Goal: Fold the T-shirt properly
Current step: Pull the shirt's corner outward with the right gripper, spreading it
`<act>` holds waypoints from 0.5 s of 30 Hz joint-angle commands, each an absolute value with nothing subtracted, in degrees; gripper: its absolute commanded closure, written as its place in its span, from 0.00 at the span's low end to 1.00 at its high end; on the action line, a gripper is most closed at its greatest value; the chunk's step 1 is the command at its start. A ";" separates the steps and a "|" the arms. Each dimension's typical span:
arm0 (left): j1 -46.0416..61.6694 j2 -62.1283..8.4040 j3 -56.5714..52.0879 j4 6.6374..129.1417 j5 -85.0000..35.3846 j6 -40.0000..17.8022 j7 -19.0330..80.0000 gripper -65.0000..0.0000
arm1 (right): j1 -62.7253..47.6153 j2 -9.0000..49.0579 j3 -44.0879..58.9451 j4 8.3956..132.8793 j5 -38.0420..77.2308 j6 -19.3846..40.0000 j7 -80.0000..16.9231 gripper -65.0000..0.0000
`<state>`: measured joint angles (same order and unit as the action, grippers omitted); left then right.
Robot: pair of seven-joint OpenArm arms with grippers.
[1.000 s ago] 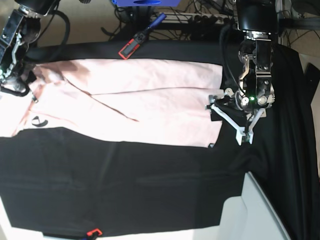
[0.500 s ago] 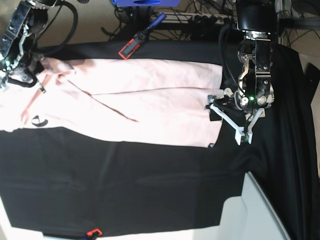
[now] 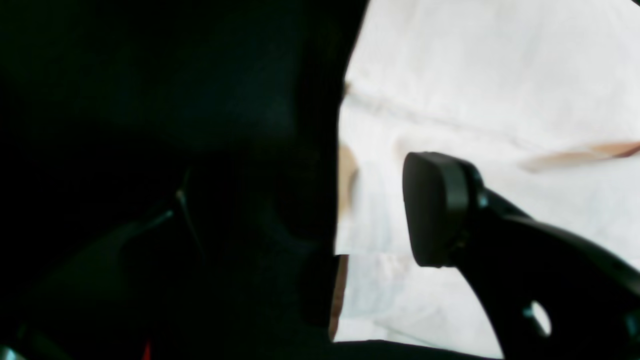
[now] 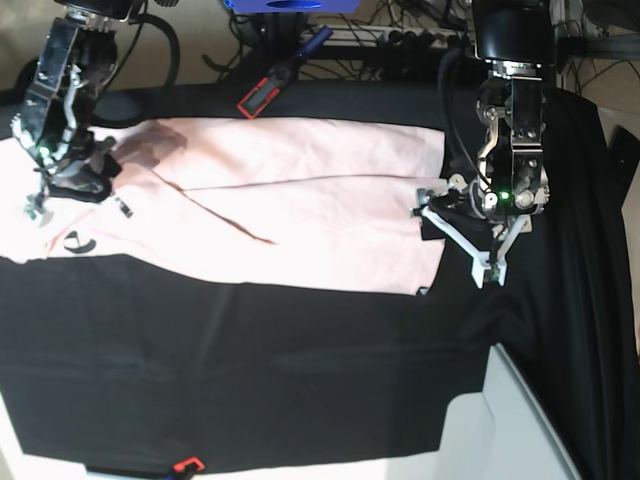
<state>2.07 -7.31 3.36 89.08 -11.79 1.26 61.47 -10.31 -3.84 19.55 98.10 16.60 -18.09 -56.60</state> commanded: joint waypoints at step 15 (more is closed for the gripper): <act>1.45 -8.40 3.30 89.98 -11.91 1.01 60.79 0.22 | -2.86 7.16 9.80 88.31 17.01 -17.89 -55.69 0.70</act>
